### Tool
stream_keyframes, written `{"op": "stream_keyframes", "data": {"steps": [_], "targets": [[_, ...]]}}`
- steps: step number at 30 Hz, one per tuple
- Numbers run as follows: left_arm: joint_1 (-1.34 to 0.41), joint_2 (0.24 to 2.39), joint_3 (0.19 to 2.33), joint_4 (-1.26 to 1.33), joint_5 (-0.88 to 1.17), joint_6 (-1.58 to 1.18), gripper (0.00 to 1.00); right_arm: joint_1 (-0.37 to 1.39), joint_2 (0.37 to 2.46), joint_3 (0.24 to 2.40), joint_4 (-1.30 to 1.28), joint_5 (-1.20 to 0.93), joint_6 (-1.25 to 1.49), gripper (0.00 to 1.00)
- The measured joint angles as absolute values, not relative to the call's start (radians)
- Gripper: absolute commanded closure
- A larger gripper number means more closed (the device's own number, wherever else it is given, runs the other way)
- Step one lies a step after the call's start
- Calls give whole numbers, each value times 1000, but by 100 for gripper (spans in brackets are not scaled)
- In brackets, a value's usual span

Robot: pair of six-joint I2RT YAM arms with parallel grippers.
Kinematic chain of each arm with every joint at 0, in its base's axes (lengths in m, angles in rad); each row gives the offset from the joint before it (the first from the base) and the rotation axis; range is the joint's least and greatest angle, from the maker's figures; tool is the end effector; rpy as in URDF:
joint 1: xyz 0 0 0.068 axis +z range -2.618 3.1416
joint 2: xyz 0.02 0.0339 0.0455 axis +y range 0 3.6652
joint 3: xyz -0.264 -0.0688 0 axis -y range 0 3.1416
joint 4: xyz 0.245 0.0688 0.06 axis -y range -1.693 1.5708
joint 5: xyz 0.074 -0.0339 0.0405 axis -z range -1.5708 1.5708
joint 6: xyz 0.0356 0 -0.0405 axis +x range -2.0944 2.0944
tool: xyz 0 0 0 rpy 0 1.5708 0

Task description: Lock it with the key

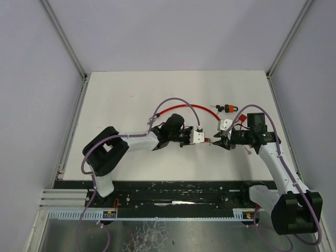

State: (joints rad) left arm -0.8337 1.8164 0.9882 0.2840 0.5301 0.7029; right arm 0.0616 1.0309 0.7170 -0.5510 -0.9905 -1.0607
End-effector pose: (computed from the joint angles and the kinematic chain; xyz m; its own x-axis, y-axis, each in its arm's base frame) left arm 0.2445 -0.2962 0.1754 0.3354 0.4603 -0.8220 0.9342 -0.0497 0.3533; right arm 0.1943 0.0418 0.2502 0.1311 -0.4713 -0.8722 -0.9438 0.2100 -0.2554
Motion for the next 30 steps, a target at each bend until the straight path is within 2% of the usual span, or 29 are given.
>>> {"op": "stream_keyframes", "data": {"steps": [10, 24, 28, 30], "targets": [[-834, 1816, 988, 284, 535, 703, 100, 58, 1045, 668, -455, -1019, -1048, 58], [-834, 1816, 988, 284, 543, 702, 100, 58, 1102, 632, -352, -1023, -990, 71], [-834, 1816, 985, 285, 543, 702, 100, 58, 1102, 624, -333, -1015, -969, 77], [-834, 1816, 984, 285, 543, 700, 100, 58, 1102, 623, -327, -1013, -960, 84]]}}
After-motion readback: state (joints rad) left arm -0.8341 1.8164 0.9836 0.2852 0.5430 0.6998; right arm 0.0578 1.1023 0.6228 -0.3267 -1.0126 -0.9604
